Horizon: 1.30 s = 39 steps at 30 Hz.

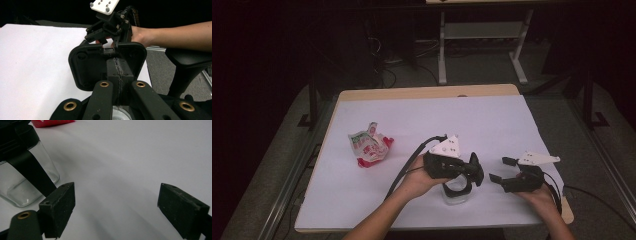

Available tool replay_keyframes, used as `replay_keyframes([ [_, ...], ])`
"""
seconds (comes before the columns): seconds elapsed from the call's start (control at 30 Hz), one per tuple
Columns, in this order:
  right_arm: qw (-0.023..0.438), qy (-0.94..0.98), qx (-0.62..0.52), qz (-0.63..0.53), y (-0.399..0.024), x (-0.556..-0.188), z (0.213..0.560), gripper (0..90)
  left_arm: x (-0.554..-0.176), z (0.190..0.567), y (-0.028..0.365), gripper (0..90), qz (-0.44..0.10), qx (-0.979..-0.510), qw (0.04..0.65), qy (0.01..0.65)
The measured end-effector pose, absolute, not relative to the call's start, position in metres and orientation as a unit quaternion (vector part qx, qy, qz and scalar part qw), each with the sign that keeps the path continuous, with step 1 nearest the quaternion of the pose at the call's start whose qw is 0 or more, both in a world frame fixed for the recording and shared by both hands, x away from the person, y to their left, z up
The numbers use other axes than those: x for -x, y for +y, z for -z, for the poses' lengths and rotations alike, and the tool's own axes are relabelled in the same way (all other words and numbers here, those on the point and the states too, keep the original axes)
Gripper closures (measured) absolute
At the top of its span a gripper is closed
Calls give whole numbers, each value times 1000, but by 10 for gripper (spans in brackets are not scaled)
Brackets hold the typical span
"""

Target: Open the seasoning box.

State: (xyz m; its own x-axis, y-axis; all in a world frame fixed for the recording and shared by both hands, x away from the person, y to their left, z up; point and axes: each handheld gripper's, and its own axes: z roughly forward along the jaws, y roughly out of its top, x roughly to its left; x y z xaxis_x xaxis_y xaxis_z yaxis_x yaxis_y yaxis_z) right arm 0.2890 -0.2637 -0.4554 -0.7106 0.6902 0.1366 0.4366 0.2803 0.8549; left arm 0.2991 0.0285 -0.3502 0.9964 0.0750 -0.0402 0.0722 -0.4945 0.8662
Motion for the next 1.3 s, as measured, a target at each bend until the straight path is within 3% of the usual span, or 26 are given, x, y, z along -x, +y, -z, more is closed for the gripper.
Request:
replay_keyframes([
  [0.73, 132, 790, -356, -482, -264, -289, 455, 141, -304, 356, 15, 900, 9, -866, 498, 37],
  [1.3, 129, 792, -355, -481, -263, -290, 456, 140, -307, 348, 53, 899, 27, -850, 520, 72],
])
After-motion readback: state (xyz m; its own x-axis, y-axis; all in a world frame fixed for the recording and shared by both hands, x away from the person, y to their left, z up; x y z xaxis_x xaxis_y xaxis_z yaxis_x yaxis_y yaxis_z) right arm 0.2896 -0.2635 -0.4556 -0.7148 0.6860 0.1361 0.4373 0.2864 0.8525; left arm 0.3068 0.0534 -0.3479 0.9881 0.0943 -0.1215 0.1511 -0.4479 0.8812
